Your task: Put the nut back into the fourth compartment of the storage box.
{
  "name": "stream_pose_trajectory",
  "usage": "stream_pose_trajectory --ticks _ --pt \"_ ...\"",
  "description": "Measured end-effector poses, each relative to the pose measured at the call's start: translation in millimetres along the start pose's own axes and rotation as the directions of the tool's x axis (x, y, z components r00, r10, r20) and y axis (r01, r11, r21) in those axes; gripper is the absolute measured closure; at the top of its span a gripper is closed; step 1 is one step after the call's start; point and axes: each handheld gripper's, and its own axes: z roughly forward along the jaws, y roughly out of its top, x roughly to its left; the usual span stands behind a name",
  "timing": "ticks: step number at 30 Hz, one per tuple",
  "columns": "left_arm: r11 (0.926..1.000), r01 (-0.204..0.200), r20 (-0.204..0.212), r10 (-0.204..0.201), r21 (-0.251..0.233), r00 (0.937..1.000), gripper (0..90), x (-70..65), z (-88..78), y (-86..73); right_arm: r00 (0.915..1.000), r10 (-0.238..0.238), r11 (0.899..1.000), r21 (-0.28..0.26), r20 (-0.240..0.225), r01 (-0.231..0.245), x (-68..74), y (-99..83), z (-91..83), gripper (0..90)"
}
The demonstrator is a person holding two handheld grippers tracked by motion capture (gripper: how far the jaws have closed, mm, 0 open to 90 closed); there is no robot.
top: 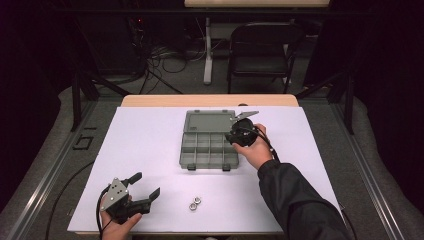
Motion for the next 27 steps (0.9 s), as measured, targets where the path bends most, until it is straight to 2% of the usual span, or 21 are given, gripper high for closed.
stream_pose_trajectory --ticks 3,14,18,19,25,27 --pt "0.9999 -0.001 0.006 0.001 0.010 1.0000 15.1 0.4 -0.2 0.3 0.9997 0.010 1.000 0.006 0.021 -0.011 -3.4 -1.9 6.6 70.5" --pt "1.0000 -0.001 0.004 0.001 0.000 1.0000 15.1 0.0 0.0 0.1 0.9981 0.036 0.999 0.012 0.050 -0.036 -10.9 -5.4 17.6 70.4" --pt "0.9999 -0.002 0.012 0.002 0.010 0.9999 15.1 0.6 -0.4 0.4 0.9985 0.028 0.999 0.015 0.048 -0.028 -10.4 -6.6 20.4 70.4" --pt "1.0000 0.000 0.005 0.000 0.000 1.0000 15.1 0.1 0.3 0.0 0.9985 0.028 1.000 0.008 0.048 -0.028 -10.0 -6.9 21.6 70.4" --pt "0.9999 -0.002 0.012 0.002 0.010 0.9999 15.1 0.7 -0.5 0.4 0.9975 0.013 1.000 0.026 0.070 -0.014 -8.3 -7.5 23.3 70.2" --pt "1.0000 0.000 0.004 0.000 0.000 1.0000 15.2 0.5 0.0 0.0 0.9970 0.014 1.000 0.015 0.076 -0.015 -7.3 -7.5 23.0 65.2"
